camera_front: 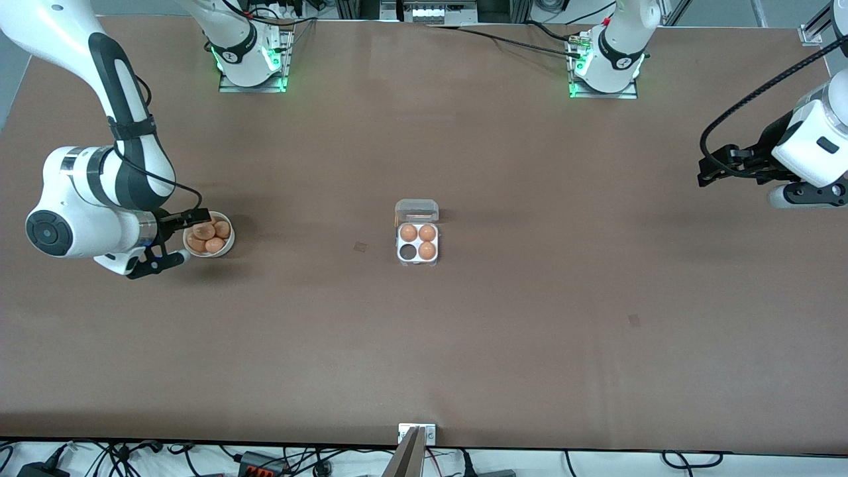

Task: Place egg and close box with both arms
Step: 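Lower the right gripper into the bowl and grasp one brown egg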

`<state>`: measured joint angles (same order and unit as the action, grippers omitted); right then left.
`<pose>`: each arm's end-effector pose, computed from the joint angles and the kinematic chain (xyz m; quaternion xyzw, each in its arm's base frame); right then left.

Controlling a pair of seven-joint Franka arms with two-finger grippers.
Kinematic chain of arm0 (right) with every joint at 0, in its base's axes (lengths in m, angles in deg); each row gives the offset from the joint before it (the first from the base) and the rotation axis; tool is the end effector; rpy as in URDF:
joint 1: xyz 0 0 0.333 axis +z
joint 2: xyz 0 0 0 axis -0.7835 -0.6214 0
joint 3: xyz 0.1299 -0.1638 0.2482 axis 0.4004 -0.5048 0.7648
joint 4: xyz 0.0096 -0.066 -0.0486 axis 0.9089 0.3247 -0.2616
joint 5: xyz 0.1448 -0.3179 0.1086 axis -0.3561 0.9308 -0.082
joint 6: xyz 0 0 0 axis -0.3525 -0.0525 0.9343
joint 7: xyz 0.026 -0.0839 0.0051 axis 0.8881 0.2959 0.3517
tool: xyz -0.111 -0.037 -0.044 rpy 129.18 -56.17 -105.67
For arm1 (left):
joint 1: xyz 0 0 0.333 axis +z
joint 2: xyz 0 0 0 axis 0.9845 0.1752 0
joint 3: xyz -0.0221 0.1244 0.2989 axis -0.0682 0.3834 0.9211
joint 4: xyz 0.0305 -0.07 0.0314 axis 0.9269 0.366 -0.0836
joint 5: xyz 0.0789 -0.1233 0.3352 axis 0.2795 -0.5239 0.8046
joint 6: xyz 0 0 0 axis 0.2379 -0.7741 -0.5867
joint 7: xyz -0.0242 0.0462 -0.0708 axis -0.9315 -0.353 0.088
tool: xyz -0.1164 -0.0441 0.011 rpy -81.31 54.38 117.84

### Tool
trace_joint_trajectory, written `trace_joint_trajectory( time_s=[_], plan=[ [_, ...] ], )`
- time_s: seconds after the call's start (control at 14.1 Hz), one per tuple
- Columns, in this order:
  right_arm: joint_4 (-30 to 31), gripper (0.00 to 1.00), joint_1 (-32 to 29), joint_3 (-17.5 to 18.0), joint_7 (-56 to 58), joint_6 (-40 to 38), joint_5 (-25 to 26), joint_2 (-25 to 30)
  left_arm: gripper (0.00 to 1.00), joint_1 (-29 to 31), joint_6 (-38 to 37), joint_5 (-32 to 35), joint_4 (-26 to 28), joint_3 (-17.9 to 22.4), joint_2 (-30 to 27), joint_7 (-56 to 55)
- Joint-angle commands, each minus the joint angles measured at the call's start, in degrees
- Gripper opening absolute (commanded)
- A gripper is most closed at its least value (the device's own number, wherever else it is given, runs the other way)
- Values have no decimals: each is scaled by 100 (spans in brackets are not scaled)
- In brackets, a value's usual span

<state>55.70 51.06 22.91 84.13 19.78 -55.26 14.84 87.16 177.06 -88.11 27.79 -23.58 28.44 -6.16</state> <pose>0.5761 -0.0137 0.2847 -0.9604 -0.1969 0.1910 0.0479 0.5488 -0.0298 0.5880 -0.9992 -0.0129 0.0389 0.0034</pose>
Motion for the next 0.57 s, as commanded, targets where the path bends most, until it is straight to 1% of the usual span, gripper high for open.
trace_joint_trajectory(
  time_s=[0.0, 0.14, 0.28, 0.35, 0.5],
  plan=[
    [284, 100, -71, 8, 966, 64, -4, 189, 100, 74, -101, 118, -60, -69, -51, 231],
    [687, 100, -44, 17, 1319, 282, 5, 479, 100, 83, -101, 91, -60, -51, -42, 283],
    [1372, 100, -27, 17, 1801, 1080, 5, 787, 100, 74, -101, 100, -69, -69, -42, 284],
    [1610, 100, -27, 17, 2091, 1467, 5, 831, 100, 74, -101, 91, -60, -69, -42, 284],
    [1674, 100, -36, 17, 2741, 1847, 5, 814, 100, 74, -101, 91, -60, -69, -42, 266]
  ],
)
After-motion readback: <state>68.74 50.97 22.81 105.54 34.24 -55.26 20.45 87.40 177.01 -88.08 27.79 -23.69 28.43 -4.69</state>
